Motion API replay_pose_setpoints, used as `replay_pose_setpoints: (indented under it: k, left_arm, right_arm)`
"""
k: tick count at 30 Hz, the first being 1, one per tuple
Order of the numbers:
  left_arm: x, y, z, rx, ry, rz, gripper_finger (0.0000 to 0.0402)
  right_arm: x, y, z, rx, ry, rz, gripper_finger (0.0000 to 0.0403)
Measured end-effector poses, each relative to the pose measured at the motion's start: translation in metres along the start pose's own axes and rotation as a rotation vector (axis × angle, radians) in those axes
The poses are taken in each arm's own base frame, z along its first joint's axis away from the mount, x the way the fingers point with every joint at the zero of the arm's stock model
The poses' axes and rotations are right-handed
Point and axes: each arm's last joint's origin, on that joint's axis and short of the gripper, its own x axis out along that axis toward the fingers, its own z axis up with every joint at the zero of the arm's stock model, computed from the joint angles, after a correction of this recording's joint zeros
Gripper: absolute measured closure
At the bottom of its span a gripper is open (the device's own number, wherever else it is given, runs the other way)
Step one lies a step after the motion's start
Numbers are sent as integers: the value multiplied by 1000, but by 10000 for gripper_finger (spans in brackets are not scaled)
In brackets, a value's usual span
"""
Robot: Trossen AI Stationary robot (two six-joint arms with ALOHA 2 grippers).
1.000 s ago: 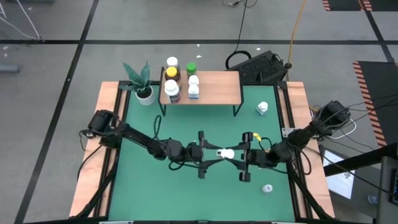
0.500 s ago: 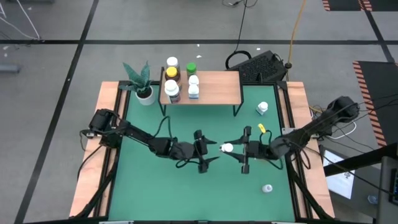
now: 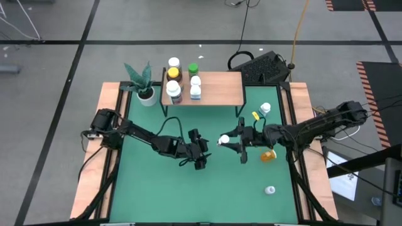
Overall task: Pick and place medicine bottles onto shelf by color
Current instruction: Put the black white pill bottle on the shelf
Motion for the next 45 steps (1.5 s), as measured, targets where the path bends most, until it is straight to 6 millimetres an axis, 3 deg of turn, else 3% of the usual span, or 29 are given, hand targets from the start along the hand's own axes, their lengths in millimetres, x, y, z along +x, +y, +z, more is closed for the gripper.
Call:
replay_pose_setpoints:
  k: [3,11,15,18,23,27,34,38,45]
  left_arm:
    - [4,9,-2,25,31,23,118]
    - [32,23,-22,11,100,50,128]
    - [44,23,-33,24,125,41,127]
    - [48,23,-35,21,128,27,128]
    - [45,19,-35,-52,129,21,128]
    - [44,10,-32,-116,87,-22,134]
    - [44,8,-22,-83,-24,-35,144]
    - [44,8,-20,-62,-36,-34,144]
    - [44,8,-25,-35,15,-40,144]
  right_arm:
    - [6,-13,9,-14,12,-24,255]
    - [20,-32,64,-91,224,-53,254]
    - [21,-40,79,-153,192,-82,255]
    - [21,-59,86,-173,186,-150,255]
    - [23,-102,80,-107,253,-255,254]
    - [29,-141,90,-88,238,-283,254]
    - [60,-208,101,-49,245,-263,252]
    - [74,-236,91,-49,283,-287,253]
    - [84,-267,62,-48,317,-327,248]
